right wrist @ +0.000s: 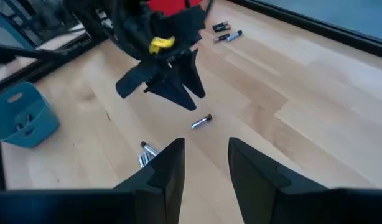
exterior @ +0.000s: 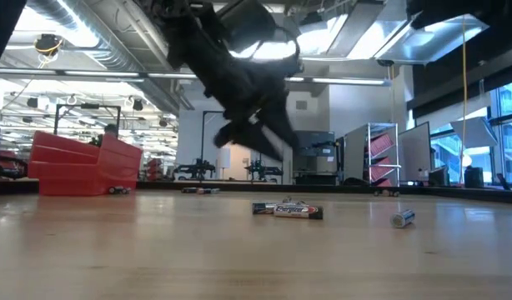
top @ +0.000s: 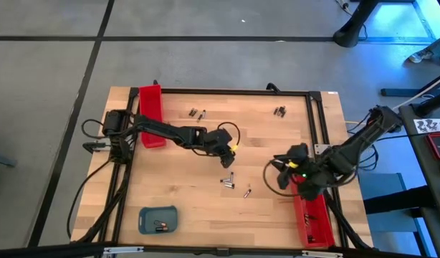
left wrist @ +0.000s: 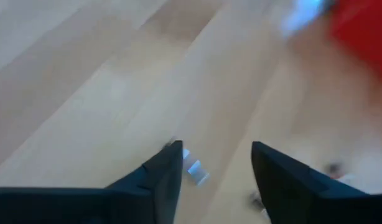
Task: Sort batteries
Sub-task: Put the silver battery into the top red bin
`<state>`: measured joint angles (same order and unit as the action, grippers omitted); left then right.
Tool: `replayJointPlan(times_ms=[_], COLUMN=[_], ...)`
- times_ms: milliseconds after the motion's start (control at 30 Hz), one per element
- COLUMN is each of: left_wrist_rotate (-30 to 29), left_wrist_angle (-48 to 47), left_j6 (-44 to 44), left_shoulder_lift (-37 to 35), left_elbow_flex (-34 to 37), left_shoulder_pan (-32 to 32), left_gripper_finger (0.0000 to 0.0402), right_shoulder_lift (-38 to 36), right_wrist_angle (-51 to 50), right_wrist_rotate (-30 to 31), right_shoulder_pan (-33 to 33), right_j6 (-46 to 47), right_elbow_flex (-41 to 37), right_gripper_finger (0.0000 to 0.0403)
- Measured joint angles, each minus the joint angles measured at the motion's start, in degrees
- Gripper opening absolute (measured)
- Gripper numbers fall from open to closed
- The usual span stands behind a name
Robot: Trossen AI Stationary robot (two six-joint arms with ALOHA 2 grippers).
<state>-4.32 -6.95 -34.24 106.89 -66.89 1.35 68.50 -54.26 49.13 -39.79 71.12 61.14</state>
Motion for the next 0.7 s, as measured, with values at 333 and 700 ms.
replayJointPlan(times_ms=[333,700], left_wrist_rotate=[-6.06,-7.3], left_wrist_angle=[-9.7,-5.41], left_j6=[-13.1,-12.06], left_shoulder_lift=[2.33,5.55], left_elbow_flex=[-2.56,-2.54], left_shoulder_pan=[1.14,-0.42], left_gripper_finger=[0.0195,0.0194], right_shoulder_lift=[1.82,1.82], right_wrist_angle=[3.83,5.13], right_wrist_rotate=[-2.27,-5.89], right_shoulder_pan=[7.14,10.33], right_j6=[-7.19,-7.35], right_elbow_flex=[-0.02,-0.04], right_gripper_finger=[0.0124,0.0124])
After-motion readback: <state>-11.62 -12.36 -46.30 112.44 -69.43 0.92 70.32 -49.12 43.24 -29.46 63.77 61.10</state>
